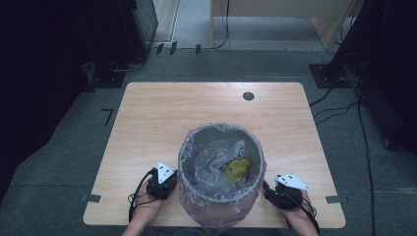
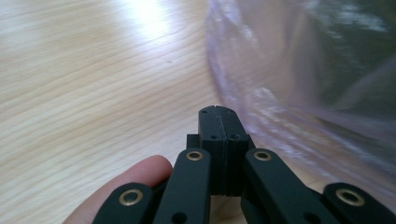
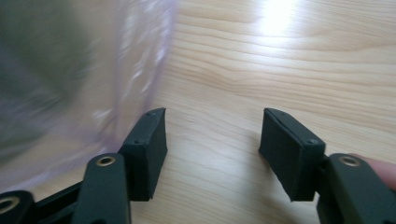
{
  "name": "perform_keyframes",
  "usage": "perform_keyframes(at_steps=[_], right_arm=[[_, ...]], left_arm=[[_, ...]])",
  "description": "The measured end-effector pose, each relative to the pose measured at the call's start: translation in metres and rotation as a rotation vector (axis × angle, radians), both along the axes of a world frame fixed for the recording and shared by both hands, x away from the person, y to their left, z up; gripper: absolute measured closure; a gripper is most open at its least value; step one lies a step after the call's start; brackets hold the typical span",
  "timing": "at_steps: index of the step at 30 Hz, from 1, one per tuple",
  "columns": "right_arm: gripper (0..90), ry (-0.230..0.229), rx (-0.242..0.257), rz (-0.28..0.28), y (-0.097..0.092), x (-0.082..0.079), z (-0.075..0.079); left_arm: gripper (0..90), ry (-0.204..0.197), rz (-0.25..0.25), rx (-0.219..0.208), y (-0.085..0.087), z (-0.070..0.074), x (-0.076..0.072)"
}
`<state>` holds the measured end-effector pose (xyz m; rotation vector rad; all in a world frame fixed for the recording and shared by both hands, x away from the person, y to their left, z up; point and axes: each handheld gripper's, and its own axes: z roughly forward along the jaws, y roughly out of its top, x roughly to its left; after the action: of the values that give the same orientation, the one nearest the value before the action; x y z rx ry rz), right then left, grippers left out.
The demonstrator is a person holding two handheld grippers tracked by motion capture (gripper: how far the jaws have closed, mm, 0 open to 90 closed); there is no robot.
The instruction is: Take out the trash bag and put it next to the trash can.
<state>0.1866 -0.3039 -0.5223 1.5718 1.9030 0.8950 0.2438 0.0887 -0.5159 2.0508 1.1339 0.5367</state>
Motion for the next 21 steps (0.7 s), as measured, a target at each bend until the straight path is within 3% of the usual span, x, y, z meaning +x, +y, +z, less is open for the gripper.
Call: perform_keyframes(at_steps=[4,5,6,7,8,9,10,11,12,13,14,15,17,18,21], right_arm=[[43.3,-0.010,0.002,-0.037,-0.010,-0.001,0.001],[43.3,-0.039,0.030,-0.064,-0.018,-0.003,0.005],[43.4,-0.060,0.064,-0.076,-0.022,-0.004,0.008],[43.6,-0.079,0.105,-0.086,-0.026,-0.005,0.011],[43.6,-0.079,0.105,-0.086,-0.026,-0.005,0.011],[43.2,-0.121,0.187,-0.084,-0.033,-0.010,0.018],[42.3,-0.149,0.223,-0.067,-0.035,-0.013,0.021],[42.3,-0.149,0.223,-0.067,-0.035,-0.013,0.021],[39.0,-0.180,0.256,-0.022,-0.034,-0.018,0.027],[37.8,-0.190,0.260,-0.004,-0.032,-0.020,0.028],[37.8,-0.190,0.260,-0.004,-0.032,-0.020,0.028],[34.7,-0.191,0.279,0.036,-0.028,-0.024,0.030],[32.6,-0.181,0.288,0.048,-0.025,-0.024,0.029],[27.7,-0.165,0.273,0.057,-0.017,-0.023,0.025],[27.9,-0.132,0.210,0.071,-0.002,-0.019,0.018]], left_arm=[[90.0,0.025,0.042,-0.036,0.011,0.001,0.003],[85.8,0.040,0.073,-0.109,0.018,0.001,0.004],[78.4,0.048,0.082,-0.146,0.021,0.001,0.004],[71.4,0.054,0.100,-0.173,0.023,0.002,0.004],[64.4,0.054,0.100,-0.173,0.023,0.002,0.004],[59.5,0.059,0.133,-0.229,0.024,0.004,0.004],[54.4,0.064,0.151,-0.250,0.023,0.005,0.004],[49.3,0.064,0.151,-0.250,0.023,0.005,0.004],[45.7,0.078,0.178,-0.289,0.020,0.008,0.005],[44.5,0.078,0.178,-0.289,0.020,0.008,0.005],[44.5,0.089,0.189,-0.315,0.018,0.010,0.005],[42.3,0.114,0.204,-0.341,0.012,0.012,0.006],[40.0,0.111,0.208,-0.324,0.009,0.012,0.007],[39.2,0.098,0.216,-0.267,0.000,0.011,0.010],[39.3,0.091,0.214,-0.160,-0.012,0.007,0.011]])
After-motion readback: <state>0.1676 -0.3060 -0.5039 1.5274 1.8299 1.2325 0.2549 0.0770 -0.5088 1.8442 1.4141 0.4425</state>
